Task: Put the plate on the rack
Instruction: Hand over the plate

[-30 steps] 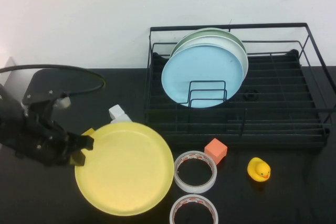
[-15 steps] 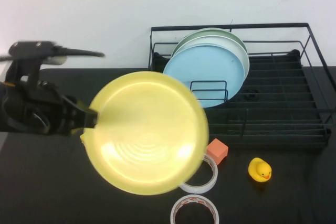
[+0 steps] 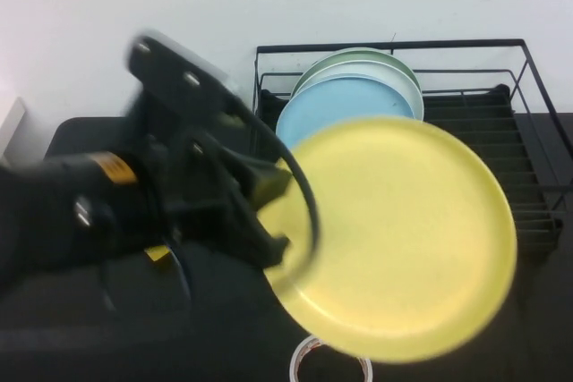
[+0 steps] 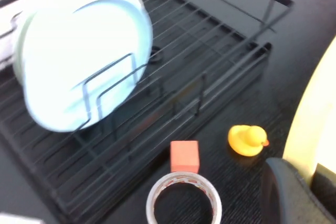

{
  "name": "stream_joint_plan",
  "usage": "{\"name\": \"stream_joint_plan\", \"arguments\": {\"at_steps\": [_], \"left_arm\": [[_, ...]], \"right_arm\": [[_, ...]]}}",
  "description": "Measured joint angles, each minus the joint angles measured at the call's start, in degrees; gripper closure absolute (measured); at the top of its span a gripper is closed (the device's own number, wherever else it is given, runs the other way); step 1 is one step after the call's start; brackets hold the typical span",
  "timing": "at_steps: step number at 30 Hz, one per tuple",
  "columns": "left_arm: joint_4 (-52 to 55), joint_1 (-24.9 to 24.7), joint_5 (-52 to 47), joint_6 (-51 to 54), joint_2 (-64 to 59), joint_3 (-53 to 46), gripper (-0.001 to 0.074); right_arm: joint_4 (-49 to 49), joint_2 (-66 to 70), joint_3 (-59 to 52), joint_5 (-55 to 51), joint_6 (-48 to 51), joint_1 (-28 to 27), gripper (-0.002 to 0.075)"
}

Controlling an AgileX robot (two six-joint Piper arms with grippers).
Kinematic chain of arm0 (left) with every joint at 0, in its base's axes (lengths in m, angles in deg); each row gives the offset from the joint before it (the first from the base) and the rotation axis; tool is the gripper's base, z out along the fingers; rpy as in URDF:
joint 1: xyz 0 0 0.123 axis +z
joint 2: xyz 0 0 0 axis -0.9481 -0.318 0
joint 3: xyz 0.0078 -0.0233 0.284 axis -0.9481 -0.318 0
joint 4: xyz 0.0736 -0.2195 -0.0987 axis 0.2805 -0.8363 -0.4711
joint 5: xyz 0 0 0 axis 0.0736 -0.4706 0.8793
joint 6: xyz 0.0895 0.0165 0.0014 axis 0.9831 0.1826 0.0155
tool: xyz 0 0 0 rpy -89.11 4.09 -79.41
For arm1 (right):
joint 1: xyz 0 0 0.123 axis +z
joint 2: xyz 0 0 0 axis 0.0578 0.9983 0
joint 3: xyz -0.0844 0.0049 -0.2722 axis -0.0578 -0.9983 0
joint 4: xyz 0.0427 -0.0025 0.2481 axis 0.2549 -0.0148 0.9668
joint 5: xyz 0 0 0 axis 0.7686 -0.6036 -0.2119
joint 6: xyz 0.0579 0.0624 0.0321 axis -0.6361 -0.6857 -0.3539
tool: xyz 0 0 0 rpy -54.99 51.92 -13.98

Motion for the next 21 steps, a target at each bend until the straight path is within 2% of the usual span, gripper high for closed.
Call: {"name": "stream_joint_plan", "arguments": {"at_steps": [3, 8, 11, 14, 21], "left_arm": [[2.1, -3.9, 4.5, 0.0, 0.0, -2.5, 0.0731], [3.2, -8.5, 9.4, 0.0, 0.0, -6.5, 0.0731], [3.3, -10.3, 12.0, 0.0, 0.1, -7.8, 0.0731], [3.3, -11.3, 13.9, 0.0, 0.2, -8.4, 0.0731], [3.3, -12.0, 18.1, 0.4, 0.5, -8.4, 0.0731]], "right_arm": [[0.0, 8.0, 7.2, -3.8, 2.4, 0.0, 0.0610], [-0.4, 21.4, 17.8, -8.7, 8.1, 0.0, 0.0412], [-1.2, 28.0, 22.7, -11.1, 12.6, 0.0, 0.0319], [-1.2, 34.4, 26.8, -14.1, 16.8, 0.0, 0.0281], [4.9, 48.9, 31.9, -24.4, 28.7, 2.2, 0.0272]]}}
